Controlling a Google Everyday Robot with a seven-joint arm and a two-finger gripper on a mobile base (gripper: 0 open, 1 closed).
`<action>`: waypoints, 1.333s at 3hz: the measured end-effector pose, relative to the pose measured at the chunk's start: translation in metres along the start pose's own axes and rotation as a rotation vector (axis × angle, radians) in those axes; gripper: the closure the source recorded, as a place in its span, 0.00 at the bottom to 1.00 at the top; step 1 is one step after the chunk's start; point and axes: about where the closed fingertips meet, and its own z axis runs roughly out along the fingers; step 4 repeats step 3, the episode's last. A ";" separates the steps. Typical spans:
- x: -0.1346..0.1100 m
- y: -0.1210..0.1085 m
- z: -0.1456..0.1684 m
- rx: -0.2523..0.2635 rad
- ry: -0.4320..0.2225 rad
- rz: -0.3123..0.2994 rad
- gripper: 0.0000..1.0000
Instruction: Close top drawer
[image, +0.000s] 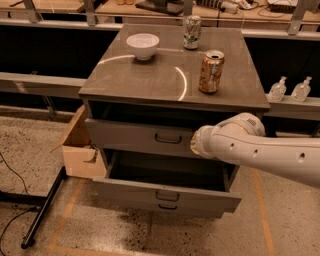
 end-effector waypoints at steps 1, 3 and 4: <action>0.000 0.016 -0.008 -0.034 -0.004 0.001 1.00; 0.020 0.075 -0.090 -0.152 -0.020 0.045 1.00; 0.020 0.075 -0.090 -0.152 -0.020 0.045 1.00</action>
Offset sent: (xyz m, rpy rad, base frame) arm -0.1348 -0.0461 0.0166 0.0802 0.2272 0.0338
